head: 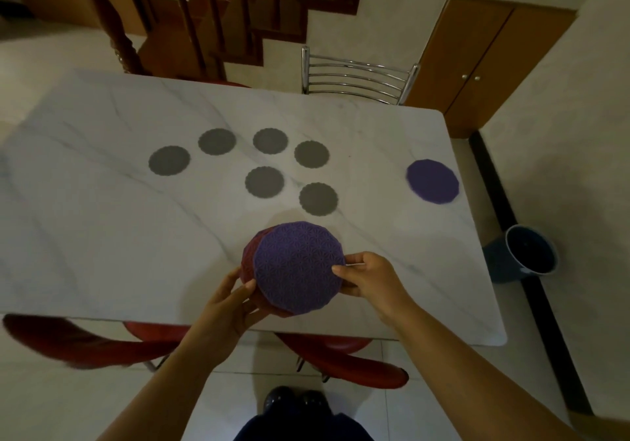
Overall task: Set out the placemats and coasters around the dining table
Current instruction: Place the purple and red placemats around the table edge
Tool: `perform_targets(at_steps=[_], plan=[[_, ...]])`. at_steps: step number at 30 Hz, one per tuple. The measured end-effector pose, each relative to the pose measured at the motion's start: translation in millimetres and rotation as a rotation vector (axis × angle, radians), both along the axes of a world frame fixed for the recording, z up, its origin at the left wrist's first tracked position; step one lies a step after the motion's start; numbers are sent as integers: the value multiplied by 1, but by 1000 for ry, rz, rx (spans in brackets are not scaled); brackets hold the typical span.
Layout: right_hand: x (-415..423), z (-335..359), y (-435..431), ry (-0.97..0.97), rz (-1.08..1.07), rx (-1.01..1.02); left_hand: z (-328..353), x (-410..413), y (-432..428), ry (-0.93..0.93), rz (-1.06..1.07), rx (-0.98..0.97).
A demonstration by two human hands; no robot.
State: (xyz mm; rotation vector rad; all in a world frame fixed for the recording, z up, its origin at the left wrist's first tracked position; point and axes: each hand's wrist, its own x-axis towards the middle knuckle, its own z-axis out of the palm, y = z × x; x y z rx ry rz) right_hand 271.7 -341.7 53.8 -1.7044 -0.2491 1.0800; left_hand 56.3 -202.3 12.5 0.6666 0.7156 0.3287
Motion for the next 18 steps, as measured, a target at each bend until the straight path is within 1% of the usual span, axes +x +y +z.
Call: perform_targets(at_steps=[3,6,8,13,18], plan=[[-2,-5,4,-137,-4,-2,1,3,-1,-19,-5,-15],[-5,-5,6,-306,70,39,2,7,0,-28,-4,-35],[-6,-4,7,-373,94,59,2,8,1,-34,-5,-51],[-5,-3,9,-427,111,90,-1,10,5,-39,-14,-73],[-2,-2,11,-422,107,72,1,16,11,-64,-40,-85]])
